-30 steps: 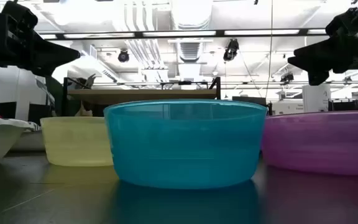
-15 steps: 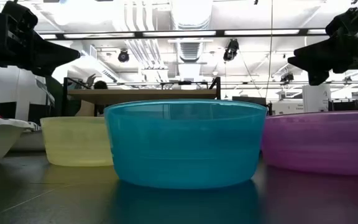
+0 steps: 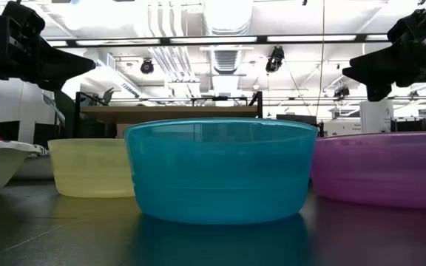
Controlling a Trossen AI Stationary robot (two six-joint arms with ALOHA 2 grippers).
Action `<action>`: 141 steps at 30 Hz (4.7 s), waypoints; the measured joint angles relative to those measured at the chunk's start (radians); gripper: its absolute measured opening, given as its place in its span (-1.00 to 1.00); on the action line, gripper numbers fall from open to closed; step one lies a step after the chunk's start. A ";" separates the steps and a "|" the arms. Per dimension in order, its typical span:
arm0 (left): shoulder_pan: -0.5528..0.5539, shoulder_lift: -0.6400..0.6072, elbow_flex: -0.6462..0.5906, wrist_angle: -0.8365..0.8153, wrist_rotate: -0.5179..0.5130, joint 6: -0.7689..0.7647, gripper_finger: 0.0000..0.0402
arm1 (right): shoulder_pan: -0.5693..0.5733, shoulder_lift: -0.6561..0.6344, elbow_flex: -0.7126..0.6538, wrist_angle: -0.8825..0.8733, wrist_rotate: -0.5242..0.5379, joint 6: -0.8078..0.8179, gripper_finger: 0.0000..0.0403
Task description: Place and stack bowls onto a shelf
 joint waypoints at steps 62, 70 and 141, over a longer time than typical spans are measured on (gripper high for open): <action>0.002 0.000 0.000 0.283 -0.033 -0.081 -0.82 | 0.000 0.000 0.000 0.013 0.137 -0.066 -0.34; 0.003 0.004 0.000 0.462 -0.077 -0.256 -0.82 | -0.001 0.000 0.000 0.096 0.436 -0.040 -0.34; 0.117 1.496 0.926 -1.163 0.366 -1.285 -0.44 | 0.000 0.000 0.100 0.056 0.505 -0.034 -0.34</action>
